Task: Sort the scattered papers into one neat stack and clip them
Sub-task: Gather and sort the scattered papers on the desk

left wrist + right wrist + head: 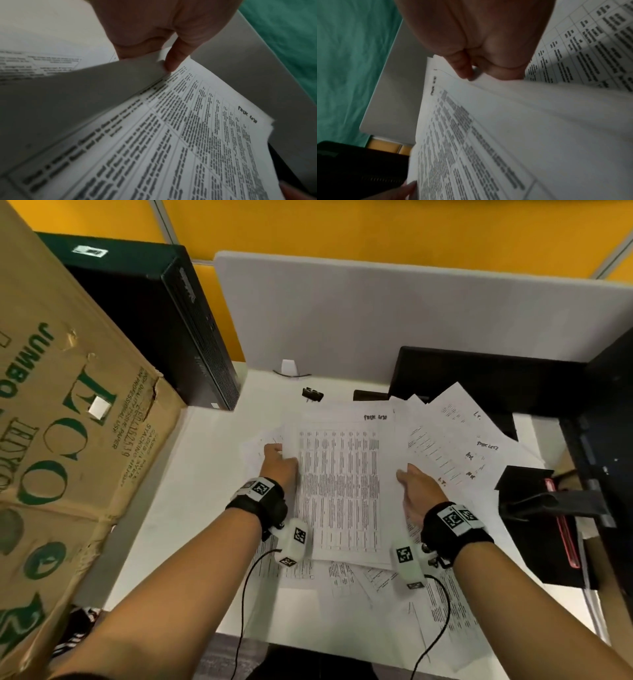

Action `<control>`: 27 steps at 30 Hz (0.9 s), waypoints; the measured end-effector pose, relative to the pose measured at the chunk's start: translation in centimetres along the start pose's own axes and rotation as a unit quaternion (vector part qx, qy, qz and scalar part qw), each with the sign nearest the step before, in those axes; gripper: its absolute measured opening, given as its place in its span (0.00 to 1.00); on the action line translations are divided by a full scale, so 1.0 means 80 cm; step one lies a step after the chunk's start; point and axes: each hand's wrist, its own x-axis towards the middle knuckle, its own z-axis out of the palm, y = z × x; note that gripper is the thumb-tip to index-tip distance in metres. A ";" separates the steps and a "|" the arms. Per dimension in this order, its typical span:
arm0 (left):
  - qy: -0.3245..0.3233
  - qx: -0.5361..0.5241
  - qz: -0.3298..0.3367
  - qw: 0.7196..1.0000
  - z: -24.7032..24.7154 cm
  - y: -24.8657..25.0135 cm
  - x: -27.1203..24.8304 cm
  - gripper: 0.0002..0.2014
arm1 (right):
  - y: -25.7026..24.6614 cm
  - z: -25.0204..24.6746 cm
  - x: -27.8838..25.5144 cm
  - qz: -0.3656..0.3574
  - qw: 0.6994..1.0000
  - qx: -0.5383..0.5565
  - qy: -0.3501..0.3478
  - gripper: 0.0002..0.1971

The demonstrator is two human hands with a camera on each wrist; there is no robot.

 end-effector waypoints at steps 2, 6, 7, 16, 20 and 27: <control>0.002 -0.038 -0.006 0.999 0.007 -0.003 -0.002 0.18 | 0.005 0.009 0.000 -0.012 0.999 -0.038 -0.025 0.16; -0.034 -0.008 -0.013 0.999 0.001 -0.014 0.007 0.20 | 0.010 0.014 0.010 -0.076 0.981 -0.180 -0.002 0.15; -0.031 0.037 -0.004 0.999 -0.006 -0.016 0.017 0.18 | 0.008 0.015 0.012 -0.073 0.979 -0.192 0.010 0.15; 0.028 0.421 0.059 0.905 -0.090 -0.014 0.109 0.27 | -0.002 0.013 0.035 -0.058 0.965 -0.247 0.057 0.14; 0.023 0.419 0.071 0.905 -0.091 -0.017 0.112 0.19 | 0.002 0.014 0.040 -0.049 0.964 -0.256 0.060 0.11; 0.085 0.214 0.096 0.969 -0.087 -0.011 0.095 0.11 | 0.011 0.010 0.043 -0.034 0.961 -0.263 0.080 0.12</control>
